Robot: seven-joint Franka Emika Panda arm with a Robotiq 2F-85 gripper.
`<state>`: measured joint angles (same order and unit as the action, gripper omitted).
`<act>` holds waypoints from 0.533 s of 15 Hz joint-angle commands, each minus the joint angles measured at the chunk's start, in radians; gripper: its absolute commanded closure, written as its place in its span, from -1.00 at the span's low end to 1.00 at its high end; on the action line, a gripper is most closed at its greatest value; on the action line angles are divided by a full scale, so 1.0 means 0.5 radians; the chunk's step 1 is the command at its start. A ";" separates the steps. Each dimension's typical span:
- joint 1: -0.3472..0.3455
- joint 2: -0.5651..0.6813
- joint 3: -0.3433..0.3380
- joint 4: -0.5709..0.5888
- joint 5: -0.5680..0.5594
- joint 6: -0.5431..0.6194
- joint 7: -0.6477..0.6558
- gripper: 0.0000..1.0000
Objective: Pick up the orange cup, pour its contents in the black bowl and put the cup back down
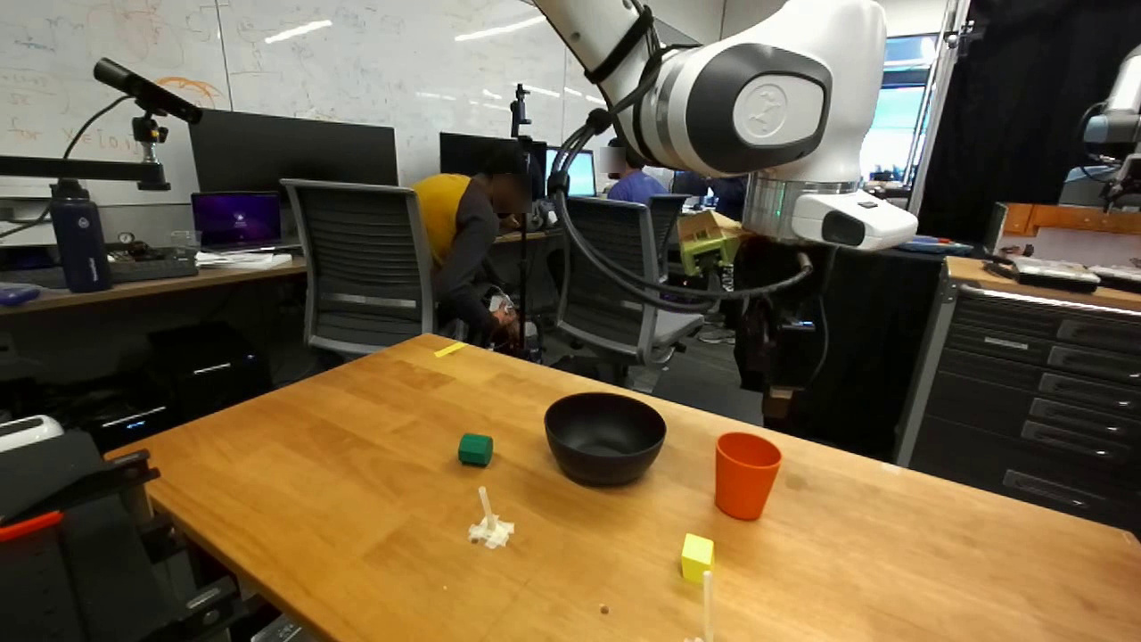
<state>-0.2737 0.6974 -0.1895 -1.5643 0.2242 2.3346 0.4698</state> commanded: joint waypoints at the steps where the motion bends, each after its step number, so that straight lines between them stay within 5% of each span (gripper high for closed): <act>1: 0.028 0.112 -0.030 0.149 0.031 0.015 0.065 -1.00; 8: 0.091 0.246 -0.033 0.254 -0.006 0.027 0.107 -1.00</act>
<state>-0.2543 0.7739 -0.1895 -1.4963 0.2242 2.3420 0.4972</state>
